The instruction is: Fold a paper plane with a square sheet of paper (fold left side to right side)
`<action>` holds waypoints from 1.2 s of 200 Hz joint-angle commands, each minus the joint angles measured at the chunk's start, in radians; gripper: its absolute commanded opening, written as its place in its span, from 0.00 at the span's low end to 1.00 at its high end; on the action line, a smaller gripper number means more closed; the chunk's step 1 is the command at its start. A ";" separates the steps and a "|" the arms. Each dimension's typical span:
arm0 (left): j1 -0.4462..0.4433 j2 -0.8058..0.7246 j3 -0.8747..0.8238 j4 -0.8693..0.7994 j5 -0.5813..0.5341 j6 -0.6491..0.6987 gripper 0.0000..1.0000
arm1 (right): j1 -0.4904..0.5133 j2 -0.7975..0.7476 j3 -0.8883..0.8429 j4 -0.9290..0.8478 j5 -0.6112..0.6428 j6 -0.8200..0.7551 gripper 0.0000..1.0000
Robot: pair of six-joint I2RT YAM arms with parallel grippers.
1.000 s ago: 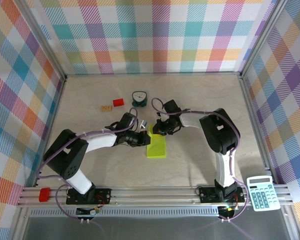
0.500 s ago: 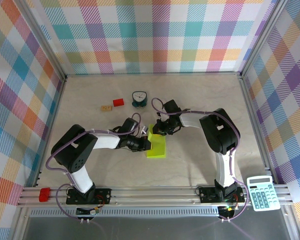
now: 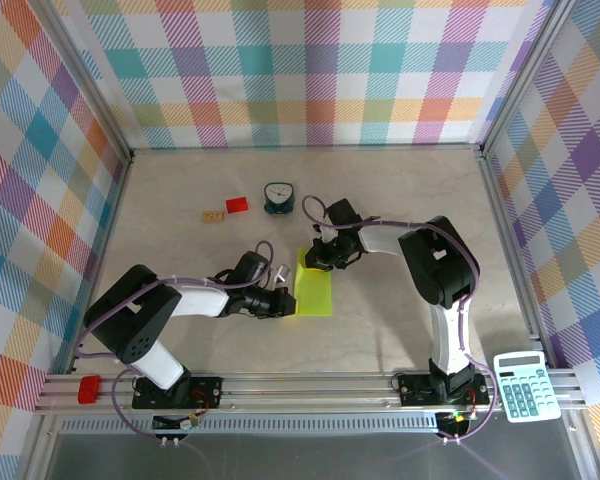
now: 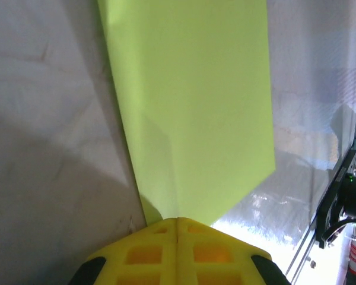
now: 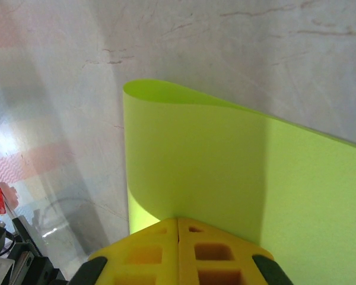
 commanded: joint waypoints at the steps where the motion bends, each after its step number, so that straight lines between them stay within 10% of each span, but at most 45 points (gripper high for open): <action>1: -0.025 -0.033 -0.033 -0.157 0.038 0.006 0.00 | -0.010 0.071 -0.018 -0.083 0.144 -0.029 0.00; 61: 0.061 -0.124 0.126 -0.300 0.023 0.090 0.00 | -0.009 0.039 -0.041 -0.047 0.108 -0.032 0.00; 240: 0.032 0.242 0.347 -0.293 -0.054 0.126 0.00 | 0.005 -0.024 0.008 -0.047 0.051 -0.033 0.00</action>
